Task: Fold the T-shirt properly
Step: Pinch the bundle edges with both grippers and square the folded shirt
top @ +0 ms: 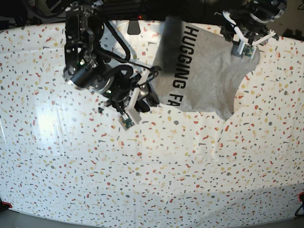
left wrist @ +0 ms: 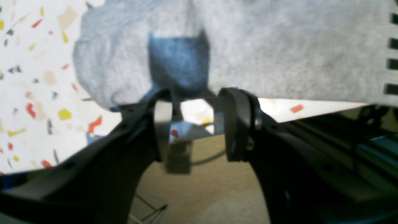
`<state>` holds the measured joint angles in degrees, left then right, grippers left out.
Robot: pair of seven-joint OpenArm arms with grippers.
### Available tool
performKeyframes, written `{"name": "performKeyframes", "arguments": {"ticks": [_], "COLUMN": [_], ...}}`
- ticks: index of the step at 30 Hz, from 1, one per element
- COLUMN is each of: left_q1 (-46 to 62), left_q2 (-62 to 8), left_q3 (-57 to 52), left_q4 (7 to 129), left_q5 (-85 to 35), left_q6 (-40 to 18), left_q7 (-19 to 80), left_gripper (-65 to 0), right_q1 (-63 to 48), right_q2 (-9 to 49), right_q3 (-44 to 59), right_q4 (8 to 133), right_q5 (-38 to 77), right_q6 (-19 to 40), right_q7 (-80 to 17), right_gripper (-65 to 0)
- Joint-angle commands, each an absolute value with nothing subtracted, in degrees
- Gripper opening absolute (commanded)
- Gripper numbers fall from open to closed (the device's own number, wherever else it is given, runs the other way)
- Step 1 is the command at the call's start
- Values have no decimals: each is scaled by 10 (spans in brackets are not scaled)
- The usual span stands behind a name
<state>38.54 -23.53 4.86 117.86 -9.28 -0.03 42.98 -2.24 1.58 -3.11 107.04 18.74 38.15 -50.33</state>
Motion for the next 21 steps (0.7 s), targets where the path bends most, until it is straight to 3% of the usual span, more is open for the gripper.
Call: {"name": "performKeyframes", "arguments": {"ticks": [1, 3, 12, 21], "left_q1": [387, 387, 347, 251], "left_q2": [-240, -240, -212, -188], "left_q3": [45, 45, 46, 46], "left_q4": [1188, 1185, 1091, 998], "left_q5": [-101, -110, -127, -137], "left_q6": [2, 1, -12, -46], "left_q7": [423, 438, 410, 385], "left_gripper": [-411, -427, -432, -431], "right_q1": [-3, 23, 72, 17], "right_q2": [14, 14, 15, 18], "right_q3": [-31, -31, -31, -30], "right_q4": [1069, 1042, 897, 914], "right_q5": [194, 194, 162, 150], "right_q6": [381, 381, 387, 400], "right_q7": [-489, -489, -499, -490], "right_gripper": [-587, -650, -650, -650]}}
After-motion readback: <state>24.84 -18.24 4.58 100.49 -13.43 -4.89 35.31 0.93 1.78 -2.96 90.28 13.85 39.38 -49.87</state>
